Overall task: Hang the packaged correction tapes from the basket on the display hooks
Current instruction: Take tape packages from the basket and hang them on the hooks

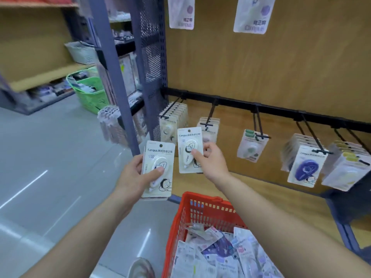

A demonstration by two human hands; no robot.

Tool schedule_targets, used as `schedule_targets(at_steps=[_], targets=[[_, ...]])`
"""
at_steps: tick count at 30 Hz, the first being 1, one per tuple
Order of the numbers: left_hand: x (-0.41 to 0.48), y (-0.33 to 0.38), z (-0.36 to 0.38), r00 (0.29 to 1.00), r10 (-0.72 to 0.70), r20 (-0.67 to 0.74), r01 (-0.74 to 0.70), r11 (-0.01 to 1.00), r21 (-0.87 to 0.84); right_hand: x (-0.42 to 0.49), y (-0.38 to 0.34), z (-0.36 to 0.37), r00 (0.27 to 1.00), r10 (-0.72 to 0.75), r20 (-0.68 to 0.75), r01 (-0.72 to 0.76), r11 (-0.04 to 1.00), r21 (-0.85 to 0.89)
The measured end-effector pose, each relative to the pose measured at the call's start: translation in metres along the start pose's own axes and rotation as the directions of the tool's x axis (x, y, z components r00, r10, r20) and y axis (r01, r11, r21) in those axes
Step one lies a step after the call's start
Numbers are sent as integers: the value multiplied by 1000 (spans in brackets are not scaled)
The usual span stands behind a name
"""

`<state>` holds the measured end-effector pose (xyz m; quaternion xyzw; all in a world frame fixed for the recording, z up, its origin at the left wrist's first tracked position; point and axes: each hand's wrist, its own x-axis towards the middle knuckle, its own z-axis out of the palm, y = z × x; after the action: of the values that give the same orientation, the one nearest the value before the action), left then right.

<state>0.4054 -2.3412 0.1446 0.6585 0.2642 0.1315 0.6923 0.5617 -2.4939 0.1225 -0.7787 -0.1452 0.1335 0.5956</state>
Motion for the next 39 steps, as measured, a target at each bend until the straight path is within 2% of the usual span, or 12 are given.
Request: schedule_targets(at_steps=[6,9,20,27,30,32,34,36,39], targets=[[7,-15,-49,997,-30,-66,31,999,13,65,-5,63,1000,-6,26,8,997,-80],[12,-18,-60,997,-35,-71,36,999,13,84,-5,78,999,-28,33,31,997,-64],[24,-18,-62,996,-27,-83,22,998,-59,106,3,92,999,-5,-43,-1,990,-140],[31,-15,-58,993,-25,-113,16,997,-78,119,10,99,985,140,-98,-164,939,-301],[32,-14,-54,992,-29,-120,18,996,-87,86,11,93,991,69,-112,-105,932,-348],[32,-16,-53,992,-29,-124,20,997,-78,56,8,87,1000,23,-16,-26,979,-202],[32,-17,-51,990,-32,-135,23,997,-71,24,-2,85,982,54,182,-60,998,28],[30,-19,-48,990,-32,-140,24,998,-61,-1,-8,86,933,36,359,-71,994,84],[28,-19,-44,990,-19,-143,12,999,-46,-16,-9,92,913,-1,408,-48,993,109]])
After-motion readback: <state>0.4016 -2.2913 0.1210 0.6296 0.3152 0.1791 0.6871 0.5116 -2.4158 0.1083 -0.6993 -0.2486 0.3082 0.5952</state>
